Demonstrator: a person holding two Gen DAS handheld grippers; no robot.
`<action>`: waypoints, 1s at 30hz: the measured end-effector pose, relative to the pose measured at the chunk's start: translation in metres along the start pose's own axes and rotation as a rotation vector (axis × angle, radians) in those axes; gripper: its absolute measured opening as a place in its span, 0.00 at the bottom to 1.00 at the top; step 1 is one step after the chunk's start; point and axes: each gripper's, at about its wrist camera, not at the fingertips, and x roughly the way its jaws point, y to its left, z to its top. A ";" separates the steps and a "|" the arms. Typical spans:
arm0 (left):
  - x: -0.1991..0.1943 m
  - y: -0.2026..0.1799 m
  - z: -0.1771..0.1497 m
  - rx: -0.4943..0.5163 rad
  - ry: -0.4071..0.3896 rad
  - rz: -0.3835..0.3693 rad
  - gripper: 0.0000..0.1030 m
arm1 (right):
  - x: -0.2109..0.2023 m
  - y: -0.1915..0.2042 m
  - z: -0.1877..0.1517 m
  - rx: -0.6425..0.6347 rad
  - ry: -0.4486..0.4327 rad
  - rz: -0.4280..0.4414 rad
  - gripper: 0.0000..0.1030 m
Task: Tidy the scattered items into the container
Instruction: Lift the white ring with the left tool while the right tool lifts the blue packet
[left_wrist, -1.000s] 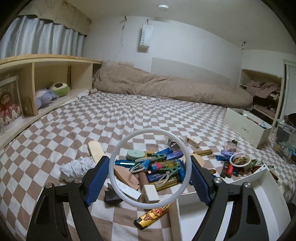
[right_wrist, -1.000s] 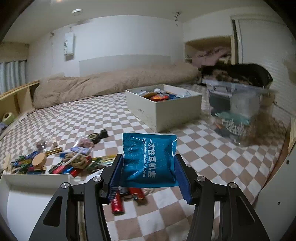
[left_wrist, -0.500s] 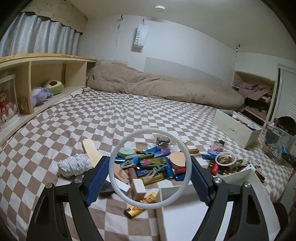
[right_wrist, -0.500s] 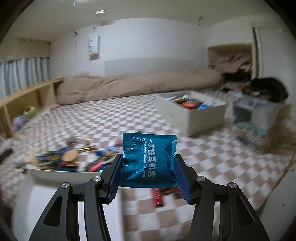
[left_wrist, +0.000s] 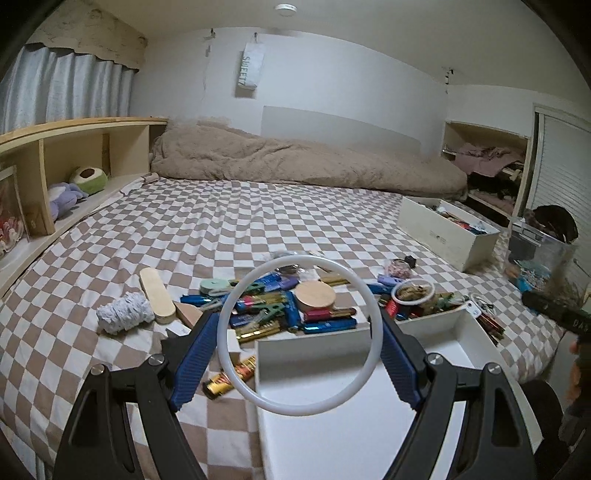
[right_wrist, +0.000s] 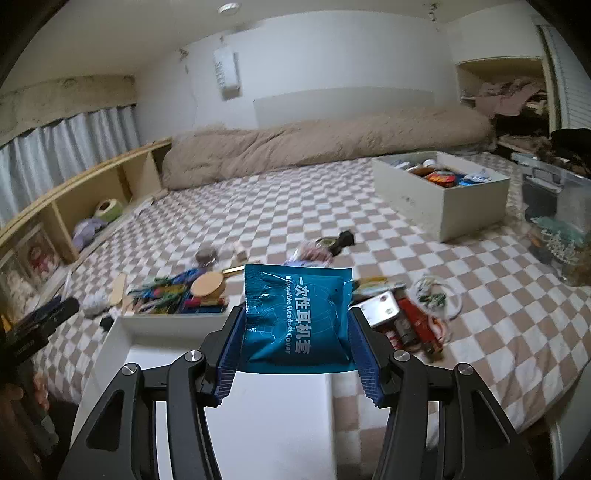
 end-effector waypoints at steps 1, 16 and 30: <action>-0.001 -0.003 -0.002 0.002 0.007 -0.002 0.81 | 0.001 0.003 -0.003 -0.005 0.013 0.010 0.54; 0.012 -0.061 -0.035 0.115 0.150 -0.053 0.81 | 0.022 0.039 -0.037 -0.073 0.164 0.100 0.54; 0.038 -0.095 -0.071 0.261 0.320 -0.047 0.81 | 0.047 0.051 -0.063 -0.132 0.328 0.108 0.54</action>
